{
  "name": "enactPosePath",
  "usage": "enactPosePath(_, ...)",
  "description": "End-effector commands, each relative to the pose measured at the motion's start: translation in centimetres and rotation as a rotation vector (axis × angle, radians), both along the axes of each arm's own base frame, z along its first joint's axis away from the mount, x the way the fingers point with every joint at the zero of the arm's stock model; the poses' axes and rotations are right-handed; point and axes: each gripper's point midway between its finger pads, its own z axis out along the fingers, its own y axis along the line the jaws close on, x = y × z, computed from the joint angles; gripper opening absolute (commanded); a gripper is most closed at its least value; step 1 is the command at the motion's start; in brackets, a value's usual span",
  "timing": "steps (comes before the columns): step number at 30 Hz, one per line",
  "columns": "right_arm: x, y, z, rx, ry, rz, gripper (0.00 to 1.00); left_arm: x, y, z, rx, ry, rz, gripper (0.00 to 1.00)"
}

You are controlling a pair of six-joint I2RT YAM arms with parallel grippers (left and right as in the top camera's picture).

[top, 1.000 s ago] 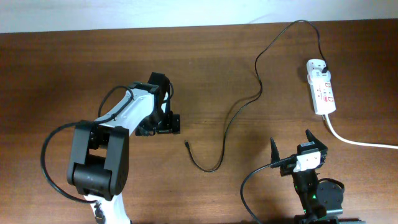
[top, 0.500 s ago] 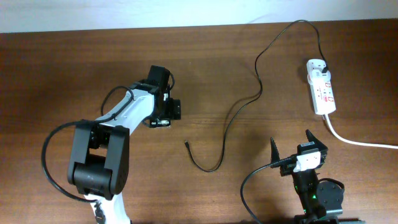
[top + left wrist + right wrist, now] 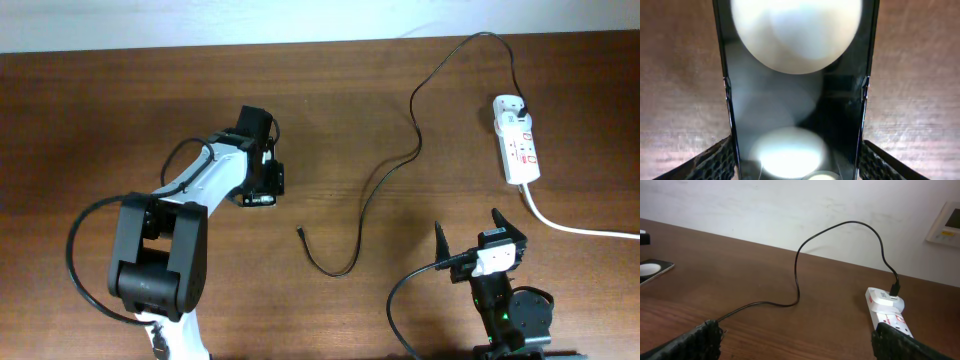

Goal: Plug charger to phone and switch on socket

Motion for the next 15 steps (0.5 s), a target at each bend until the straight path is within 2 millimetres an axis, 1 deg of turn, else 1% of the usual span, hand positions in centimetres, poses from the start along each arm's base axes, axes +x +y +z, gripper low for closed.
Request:
enactPosePath(1,0.0,0.1,-0.2,0.004,0.004,0.002,0.99,-3.0,0.4,-2.1,0.006,0.132,-0.002,0.73)
enactPosePath(4,0.0,0.1,-0.2,0.004,0.004,0.002,0.99,-5.1,0.1,-2.1,-0.02,0.219,-0.003,0.73)
enactPosePath(9,0.0,0.1,-0.2,0.004,0.004,0.002,0.99,-8.2,0.7,-1.7,0.001,0.349,0.002,0.75)
enactPosePath(11,0.0,0.1,-0.2,0.004,0.004,0.002,0.99,-9.2,0.7,-1.5,-0.001,0.392,0.004,0.77)
enactPosePath(13,0.0,0.1,-0.2,0.004,0.004,0.002,0.99,-9.9,0.8,-1.3,0.001,0.42,0.006,0.82)
enactPosePath(14,0.0,0.1,-0.2,0.004,0.004,0.002,0.99,-10.1,0.9,-1.3,0.003,0.428,0.006,0.82)
enactPosePath(15,0.0,0.1,-0.2,0.004,0.004,0.002,0.99,-10.1,0.9,-1.3,0.003,0.427,0.006,0.88)
